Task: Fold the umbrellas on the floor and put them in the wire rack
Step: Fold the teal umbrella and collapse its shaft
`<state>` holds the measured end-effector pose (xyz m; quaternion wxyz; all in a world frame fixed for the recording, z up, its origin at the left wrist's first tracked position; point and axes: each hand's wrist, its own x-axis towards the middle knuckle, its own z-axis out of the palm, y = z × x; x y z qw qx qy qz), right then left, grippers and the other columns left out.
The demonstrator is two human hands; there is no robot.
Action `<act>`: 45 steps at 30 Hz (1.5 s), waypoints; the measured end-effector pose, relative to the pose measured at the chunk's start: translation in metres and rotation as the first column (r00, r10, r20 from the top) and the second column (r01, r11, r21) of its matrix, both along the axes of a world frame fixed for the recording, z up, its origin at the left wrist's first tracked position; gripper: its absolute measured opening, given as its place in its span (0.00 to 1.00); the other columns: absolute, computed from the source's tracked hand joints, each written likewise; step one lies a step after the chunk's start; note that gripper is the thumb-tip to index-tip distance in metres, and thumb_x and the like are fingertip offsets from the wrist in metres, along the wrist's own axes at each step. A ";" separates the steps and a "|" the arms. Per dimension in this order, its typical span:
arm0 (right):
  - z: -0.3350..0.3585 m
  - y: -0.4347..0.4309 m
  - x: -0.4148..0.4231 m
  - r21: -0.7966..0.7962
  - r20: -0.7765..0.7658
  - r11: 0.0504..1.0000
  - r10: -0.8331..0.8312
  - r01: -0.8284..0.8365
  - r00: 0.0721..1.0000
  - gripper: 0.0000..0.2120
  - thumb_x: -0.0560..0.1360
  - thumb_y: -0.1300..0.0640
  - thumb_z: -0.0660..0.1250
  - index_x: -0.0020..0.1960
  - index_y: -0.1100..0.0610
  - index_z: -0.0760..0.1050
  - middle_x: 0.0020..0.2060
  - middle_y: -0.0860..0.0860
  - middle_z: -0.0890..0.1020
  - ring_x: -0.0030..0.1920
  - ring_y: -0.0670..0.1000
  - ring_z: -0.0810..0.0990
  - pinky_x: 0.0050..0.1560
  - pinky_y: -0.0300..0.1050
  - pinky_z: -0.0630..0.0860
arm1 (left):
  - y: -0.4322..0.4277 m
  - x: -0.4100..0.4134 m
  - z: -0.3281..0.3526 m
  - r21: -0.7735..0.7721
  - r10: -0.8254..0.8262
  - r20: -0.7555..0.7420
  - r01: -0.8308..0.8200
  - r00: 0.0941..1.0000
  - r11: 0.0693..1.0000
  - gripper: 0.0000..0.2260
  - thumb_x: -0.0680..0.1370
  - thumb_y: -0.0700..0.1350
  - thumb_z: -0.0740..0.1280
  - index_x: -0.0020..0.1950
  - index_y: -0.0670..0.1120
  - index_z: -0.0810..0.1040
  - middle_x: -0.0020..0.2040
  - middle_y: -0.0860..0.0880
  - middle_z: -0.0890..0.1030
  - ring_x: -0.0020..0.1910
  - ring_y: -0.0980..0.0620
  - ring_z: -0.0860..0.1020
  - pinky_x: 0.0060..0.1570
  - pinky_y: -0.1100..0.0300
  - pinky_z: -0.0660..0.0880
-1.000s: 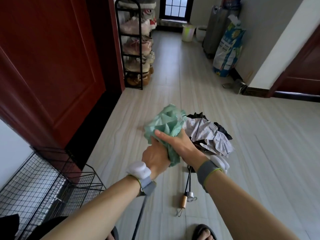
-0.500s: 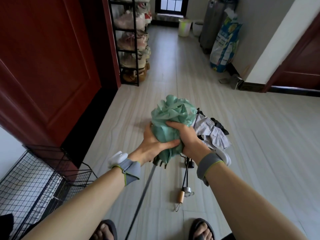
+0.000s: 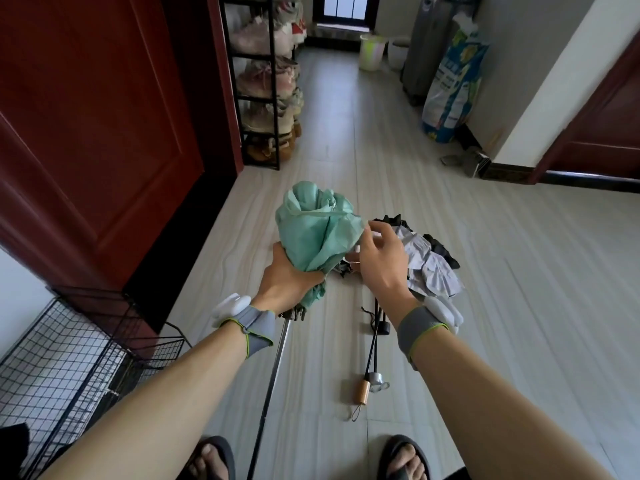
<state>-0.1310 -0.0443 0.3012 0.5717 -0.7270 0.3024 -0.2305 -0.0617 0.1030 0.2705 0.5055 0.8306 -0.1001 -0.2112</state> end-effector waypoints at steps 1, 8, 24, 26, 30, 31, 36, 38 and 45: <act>0.000 -0.001 -0.001 0.074 0.022 0.997 0.007 -0.009 1.000 0.09 0.79 0.46 0.63 0.57 0.45 0.76 0.53 0.50 0.84 0.48 0.53 0.87 0.43 0.46 0.84 | 0.000 0.001 0.001 0.029 0.006 0.004 -0.006 1.000 1.000 0.33 0.71 0.50 0.77 0.68 0.48 0.63 0.60 0.45 0.77 0.54 0.44 0.78 0.50 0.53 0.76; 0.009 -0.004 -0.004 0.301 0.123 0.950 0.044 -0.080 0.991 0.16 0.80 0.63 0.57 0.60 0.54 0.81 0.53 0.53 0.80 0.40 0.53 0.82 0.38 0.42 0.81 | -0.003 -0.003 0.004 0.147 0.027 0.037 -0.032 0.999 0.989 0.33 0.68 0.52 0.75 0.66 0.48 0.62 0.55 0.44 0.78 0.52 0.41 0.80 0.55 0.45 0.80; 0.010 -0.014 -0.003 0.084 0.063 0.982 -0.177 0.171 0.982 0.21 0.86 0.45 0.53 0.41 0.56 0.72 0.33 0.49 0.83 0.36 0.52 0.86 0.44 0.50 0.82 | 0.005 0.014 -0.008 0.251 0.226 -0.043 -0.209 0.973 0.945 0.29 0.71 0.49 0.74 0.66 0.46 0.62 0.55 0.43 0.77 0.54 0.40 0.79 0.56 0.48 0.77; 0.007 -0.017 -0.005 0.104 0.031 0.983 -0.153 0.149 0.988 0.19 0.86 0.46 0.51 0.45 0.54 0.71 0.42 0.52 0.82 0.38 0.53 0.86 0.43 0.50 0.82 | 0.012 0.022 -0.007 0.086 0.233 -0.161 -0.222 0.959 0.971 0.31 0.66 0.50 0.75 0.64 0.45 0.67 0.55 0.45 0.79 0.50 0.42 0.80 0.52 0.50 0.79; -0.006 -0.024 -0.003 0.146 -0.059 0.977 -0.147 0.154 0.987 0.07 0.83 0.52 0.58 0.52 0.52 0.73 0.48 0.53 0.82 0.43 0.54 0.85 0.48 0.54 0.82 | 0.014 0.029 0.000 -0.166 0.201 -0.252 -0.247 0.947 0.955 0.20 0.64 0.44 0.74 0.55 0.43 0.82 0.49 0.43 0.86 0.43 0.44 0.82 0.40 0.57 0.77; -0.006 -0.025 -0.003 0.130 -0.066 0.972 -0.187 0.194 0.980 0.05 0.81 0.53 0.61 0.53 0.52 0.74 0.48 0.51 0.82 0.48 0.54 0.84 0.52 0.55 0.81 | 0.014 0.029 0.002 -0.192 0.186 -0.264 -0.241 0.946 0.951 0.20 0.63 0.44 0.73 0.54 0.44 0.83 0.48 0.43 0.86 0.44 0.43 0.83 0.41 0.56 0.78; 0.001 -0.027 -0.009 0.116 0.068 0.957 -0.276 0.268 0.959 0.11 0.79 0.50 0.68 0.59 0.52 0.75 0.51 0.44 0.80 0.57 0.49 0.80 0.60 0.48 0.75 | 0.014 0.030 0.001 -0.190 0.127 -0.154 -0.156 0.980 0.969 0.20 0.63 0.44 0.74 0.54 0.47 0.81 0.48 0.46 0.85 0.46 0.44 0.83 0.46 0.52 0.80; 0.005 -0.022 -0.011 0.049 0.083 0.986 -0.163 0.159 0.983 0.13 0.81 0.45 0.66 0.59 0.52 0.76 0.52 0.44 0.81 0.55 0.44 0.79 0.57 0.43 0.72 | 0.013 0.030 0.000 -0.172 0.118 -0.135 -0.140 0.984 0.975 0.29 0.59 0.46 0.74 0.60 0.47 0.77 0.51 0.47 0.84 0.48 0.45 0.83 0.50 0.50 0.81; 0.004 -0.013 -0.008 -0.114 -0.101 0.986 0.110 -0.121 0.989 0.24 0.81 0.34 0.56 0.58 0.52 0.79 0.51 0.42 0.82 0.53 0.44 0.78 0.53 0.41 0.70 | 0.009 0.024 -0.001 -0.167 0.062 -0.113 -0.081 0.992 0.983 0.32 0.61 0.48 0.74 0.65 0.50 0.72 0.54 0.49 0.82 0.52 0.48 0.81 0.53 0.52 0.80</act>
